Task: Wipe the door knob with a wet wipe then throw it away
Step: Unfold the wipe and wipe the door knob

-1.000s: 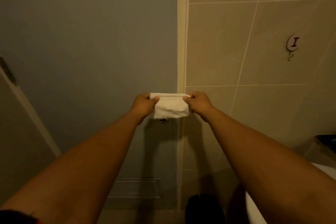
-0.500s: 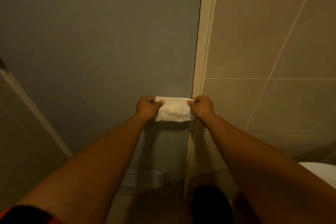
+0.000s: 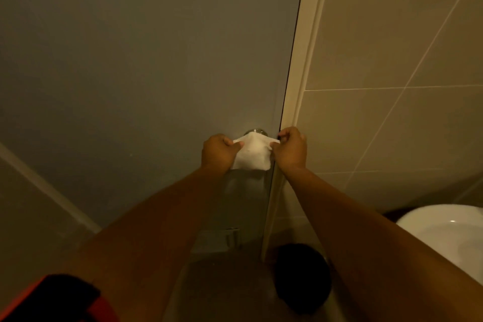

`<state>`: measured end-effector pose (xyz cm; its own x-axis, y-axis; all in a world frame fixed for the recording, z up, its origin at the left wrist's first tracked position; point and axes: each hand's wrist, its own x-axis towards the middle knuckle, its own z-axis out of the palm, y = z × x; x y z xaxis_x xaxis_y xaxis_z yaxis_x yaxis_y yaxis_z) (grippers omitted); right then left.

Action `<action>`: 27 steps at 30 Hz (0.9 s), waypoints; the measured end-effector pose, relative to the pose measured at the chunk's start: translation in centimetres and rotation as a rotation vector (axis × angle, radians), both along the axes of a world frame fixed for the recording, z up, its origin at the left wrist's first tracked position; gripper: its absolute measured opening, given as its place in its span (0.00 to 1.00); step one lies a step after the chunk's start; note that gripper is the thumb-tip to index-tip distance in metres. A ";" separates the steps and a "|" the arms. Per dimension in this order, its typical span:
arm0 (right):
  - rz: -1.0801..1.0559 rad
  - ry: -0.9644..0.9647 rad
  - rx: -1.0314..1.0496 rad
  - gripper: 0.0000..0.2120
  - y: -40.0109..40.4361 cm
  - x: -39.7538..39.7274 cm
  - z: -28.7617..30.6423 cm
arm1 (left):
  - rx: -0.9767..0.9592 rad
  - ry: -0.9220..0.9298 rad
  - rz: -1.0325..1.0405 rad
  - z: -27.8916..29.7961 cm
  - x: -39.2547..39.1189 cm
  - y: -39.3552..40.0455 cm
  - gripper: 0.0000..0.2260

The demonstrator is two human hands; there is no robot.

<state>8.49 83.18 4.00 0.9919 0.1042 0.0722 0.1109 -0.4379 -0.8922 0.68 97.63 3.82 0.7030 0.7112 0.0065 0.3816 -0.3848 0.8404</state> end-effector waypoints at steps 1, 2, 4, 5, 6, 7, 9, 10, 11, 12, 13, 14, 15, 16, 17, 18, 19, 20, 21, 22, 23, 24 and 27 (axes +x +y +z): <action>0.011 -0.040 -0.012 0.04 0.0 -0.3 -0.1 | 0.008 -0.006 0.004 0.0 0.0 0.0 0.14; 0.026 -0.077 -0.022 0.02 0.2 -0.5 -0.2 | 0.023 -0.010 0.007 0.0 0.1 -0.1 0.14; 0.107 -0.148 -0.065 0.04 0.4 -0.8 -0.3 | 0.067 -0.003 -0.009 0.1 0.2 -0.2 0.13; 0.149 -0.194 -0.106 0.06 0.5 -1.0 -0.3 | 0.088 0.004 -0.020 0.2 0.3 -0.2 0.12; 0.187 -0.239 -0.134 0.07 0.6 -1.2 -0.2 | 0.113 0.003 -0.031 0.4 0.2 -0.3 0.11; 0.206 -0.264 -0.145 0.08 0.7 -1.4 -0.1 | 0.153 -0.003 -0.044 0.8 0.1 -0.3 0.09; 0.229 -0.273 -0.140 0.11 0.8 -2.0 0.2 | 0.302 -0.018 -0.081 1.8 -0.3 0.0 0.05; 0.239 -0.259 -0.143 0.11 0.8 -2.3 0.2 | 0.396 -0.029 -0.106 2.6 -0.5 0.2 0.05; 0.246 -0.235 -0.149 0.12 0.9 -2.5 0.2 | 0.505 -0.045 -0.138 3.6 -0.8 0.6 0.04; 0.261 -0.219 -0.157 0.14 1.0 -2.7 0.0 | 0.642 -0.064 -0.171 4.5 -0.9 1.0 0.05; 0.280 -0.205 -0.173 0.18 1.1 -3.0 -0.2 | 0.799 -0.089 -0.201 5.5 -1.0 1.6 0.06; 0.286 -0.198 -0.186 0.22 1.3 -3.2 -0.5 | 0.958 -0.122 -0.229 6.3 -1.0 2.1 0.08; 0.276 -0.195 -0.191 0.25 1.6 -3.3 -0.8 | 1.104 -0.164 -0.251 7.0 -0.9 2.7 0.09; 0.260 -0.185 -0.188 0.27 1.9 -3.4 -1.2 | 1.234 -0.215 -0.272 7.7 -0.6 3.3 0.11; 0.244 -0.164 -0.183 0.28 2.1 -3.6 -1.3 | 1.350 -0.259 -0.301 8.3 -0.2 4.0 0.11; 0.224 -0.161 -0.172 0.28 2.5 -3.7 -1.5 | 1.451 -0.283 -0.337 8.9 0.1 4.6 0.13; 0.213 -0.160 -0.161 0.27 2.8 -3.8 -1.7 | 1.530 -0.279 -0.376 9.5 0.5 5.1 0.15; 0.202 -0.166 -0.159 0.27 3.1 -3.9 -1.9 | 1.591 -0.251 -0.419 10.1 0.8 5.6 0.18; 0.195 -0.176 -0.169 0.25 3.3 -4.2 -1.9 | 1.642 -0.212 -0.463 10.5 1.0 6.1 0.21; 0.190 -0.214 -0.180 0.24 3.6 -4.2 -2.3 | 1.685 -0.174 -0.496 10.7 1.2 6.6 0.24; 0.200 -0.227 -0.182 0.23 3.8 -4.1 -2.6 | 1.721 -0.149 -0.512 10.8 1.3 6.9 0.26; 0.204 -0.258 -0.199 0.22 4.0 -4.0 -3.0 | 1.750 -0.140 -0.518 10.7 1.4 7.3 0.26; 0.256 -0.307 -0.366 0.19 4.0 -3.9 -3.0 | 1.810 -0.158 -0.507 10.3 1.9 8.1 0.27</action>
<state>4.62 87.20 1.01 0.8707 0.4122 0.2682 0.4862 -0.6391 -0.5960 2.60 105.73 14.10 0.7339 -0.4736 0.4870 -0.0666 -0.7636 -0.6422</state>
